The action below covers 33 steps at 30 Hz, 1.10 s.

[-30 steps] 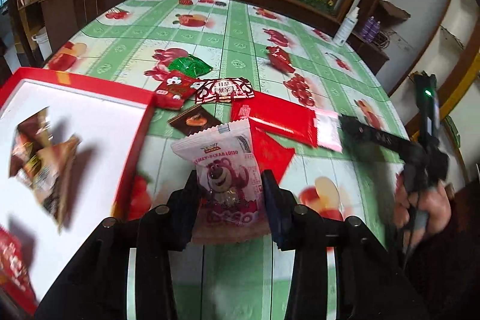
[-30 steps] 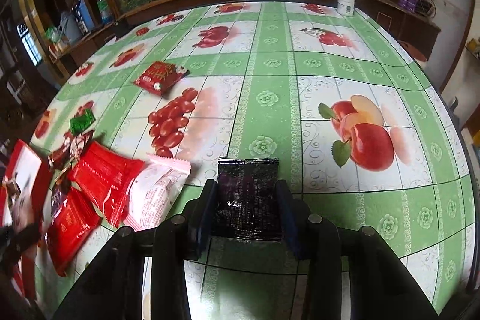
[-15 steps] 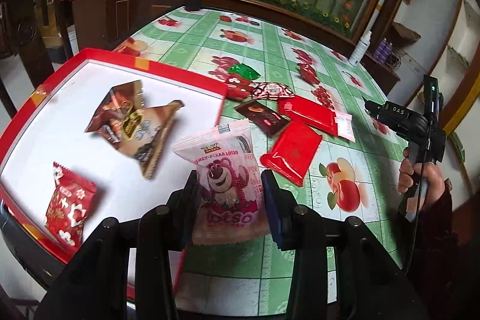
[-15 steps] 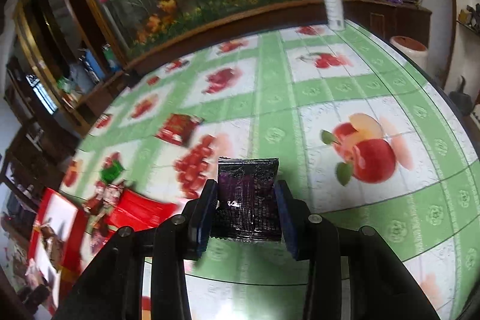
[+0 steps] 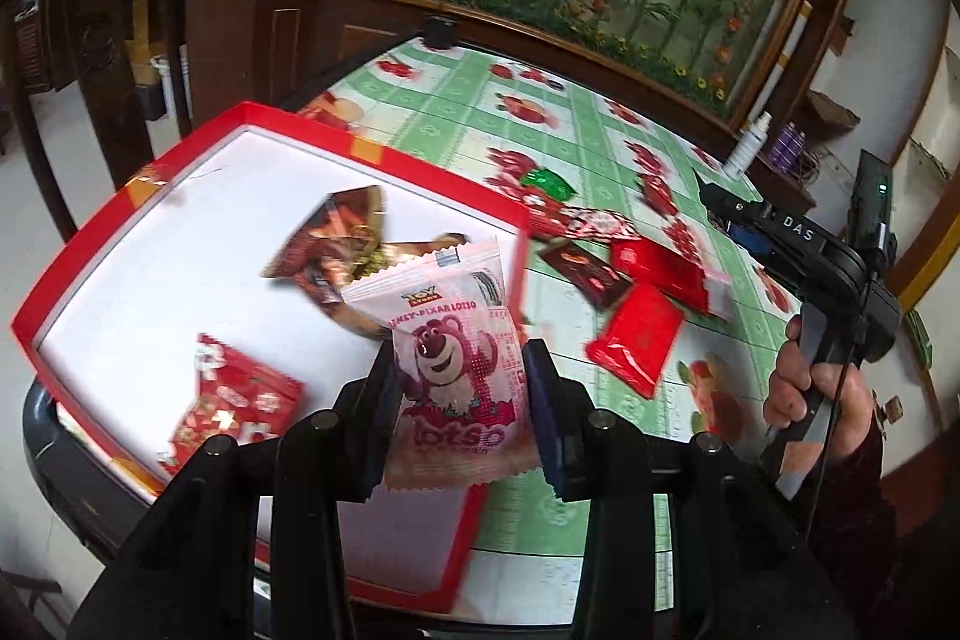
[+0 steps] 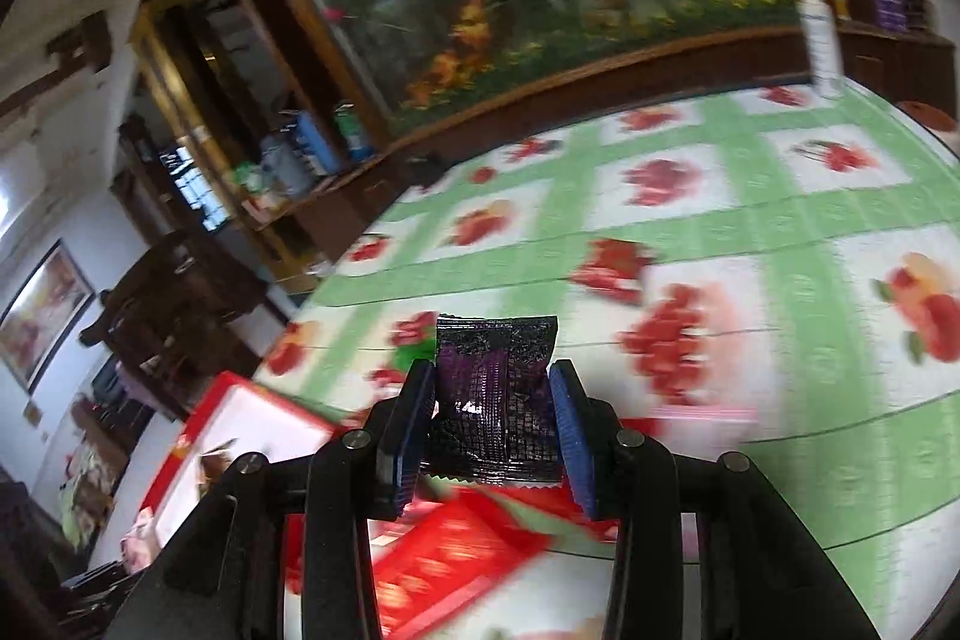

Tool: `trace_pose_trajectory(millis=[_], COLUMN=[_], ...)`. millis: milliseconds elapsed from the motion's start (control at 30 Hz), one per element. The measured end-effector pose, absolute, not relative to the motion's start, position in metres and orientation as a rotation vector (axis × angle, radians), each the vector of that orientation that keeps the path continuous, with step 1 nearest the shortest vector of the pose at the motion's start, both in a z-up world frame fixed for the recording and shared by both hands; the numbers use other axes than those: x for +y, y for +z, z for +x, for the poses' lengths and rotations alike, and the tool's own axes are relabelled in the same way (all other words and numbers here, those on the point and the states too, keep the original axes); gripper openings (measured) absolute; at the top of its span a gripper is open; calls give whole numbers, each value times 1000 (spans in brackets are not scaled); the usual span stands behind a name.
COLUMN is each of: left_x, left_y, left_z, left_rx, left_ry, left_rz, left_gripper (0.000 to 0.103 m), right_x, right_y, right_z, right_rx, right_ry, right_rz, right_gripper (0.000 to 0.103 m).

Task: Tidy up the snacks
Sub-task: 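Lower both packets into the white box and open both grippers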

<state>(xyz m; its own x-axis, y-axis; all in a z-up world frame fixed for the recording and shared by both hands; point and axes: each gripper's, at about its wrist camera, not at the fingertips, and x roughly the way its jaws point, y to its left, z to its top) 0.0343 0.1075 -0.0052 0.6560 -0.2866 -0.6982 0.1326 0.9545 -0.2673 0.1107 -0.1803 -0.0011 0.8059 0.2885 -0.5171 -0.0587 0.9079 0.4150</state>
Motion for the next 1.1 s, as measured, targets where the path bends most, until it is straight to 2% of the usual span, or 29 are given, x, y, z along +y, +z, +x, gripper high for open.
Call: trace_pose_trajectory(millis=[367,667,733,800,867,933,1100], left_x=[164,178,180,180,182,182,162], left_y=[-2,-15,-14,-13,-12,-10,-1], left_z=[41,49,49,48,48,48,45], left_rx=[768,805,799,800,801,804,800], left_ry=[-69,-13,-2,17,22,29,-41], left_rz=[-216,-214,-211,-205,-212,-212,-180], left_gripper=[38,38,39,42,53,57,57], right_x=[-56,33,36,26,9,-10,-79], right_y=[-2,-8,-8,-5,-2,4,10], right_z=[119,102,100,100,104,109,125], right_rx=[617,650,656,649,628,610,606], right_ry=[429,678,700,698,673,629,471], right_rz=[298,178,180,213,273,309,402], right_gripper=[40,43,43,52,56,57,62])
